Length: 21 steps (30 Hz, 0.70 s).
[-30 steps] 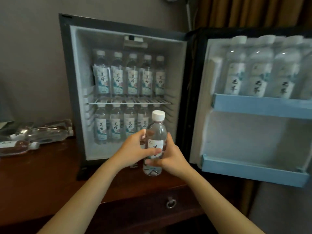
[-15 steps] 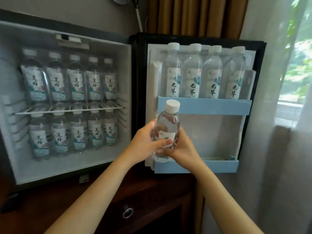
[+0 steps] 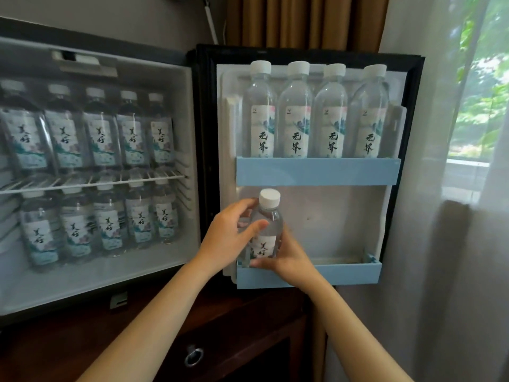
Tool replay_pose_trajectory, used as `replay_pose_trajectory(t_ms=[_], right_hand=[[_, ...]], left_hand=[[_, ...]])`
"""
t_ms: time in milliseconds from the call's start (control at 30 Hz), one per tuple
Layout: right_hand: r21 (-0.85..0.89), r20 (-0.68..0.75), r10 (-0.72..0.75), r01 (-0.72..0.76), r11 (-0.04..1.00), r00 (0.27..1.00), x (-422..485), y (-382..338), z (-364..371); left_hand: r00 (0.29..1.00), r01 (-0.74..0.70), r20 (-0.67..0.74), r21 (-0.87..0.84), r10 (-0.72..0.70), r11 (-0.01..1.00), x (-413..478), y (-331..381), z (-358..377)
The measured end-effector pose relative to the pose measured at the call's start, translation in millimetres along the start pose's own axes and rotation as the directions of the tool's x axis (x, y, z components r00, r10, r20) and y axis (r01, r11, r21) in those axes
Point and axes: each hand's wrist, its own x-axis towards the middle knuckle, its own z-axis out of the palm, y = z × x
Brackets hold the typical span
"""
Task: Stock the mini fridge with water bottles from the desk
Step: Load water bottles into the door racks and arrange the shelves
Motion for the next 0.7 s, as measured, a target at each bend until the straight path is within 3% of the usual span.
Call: replay_pose_trajectory(t_ms=[167, 467, 700], right_hand=[[-0.079, 0.036, 0.005, -0.002, 0.997, 0.999, 1, 0, 0], [-0.141, 0.041, -0.001, 0.007, 0.990, 0.999, 1, 1, 0], [-0.237, 0.099, -0.025, 0.048, 0.970, 0.995, -1, -8, 0]], left_hand=[[0.998, -0.019, -0.052, 0.075, 0.023, 0.997, 3, -5, -1], [0.990, -0.021, -0.137, 0.057, 0.029, 0.998, 0, -12, 9], [0.970, -0.089, -0.213, 0.155, 0.121, 0.984, -10, -19, 12]])
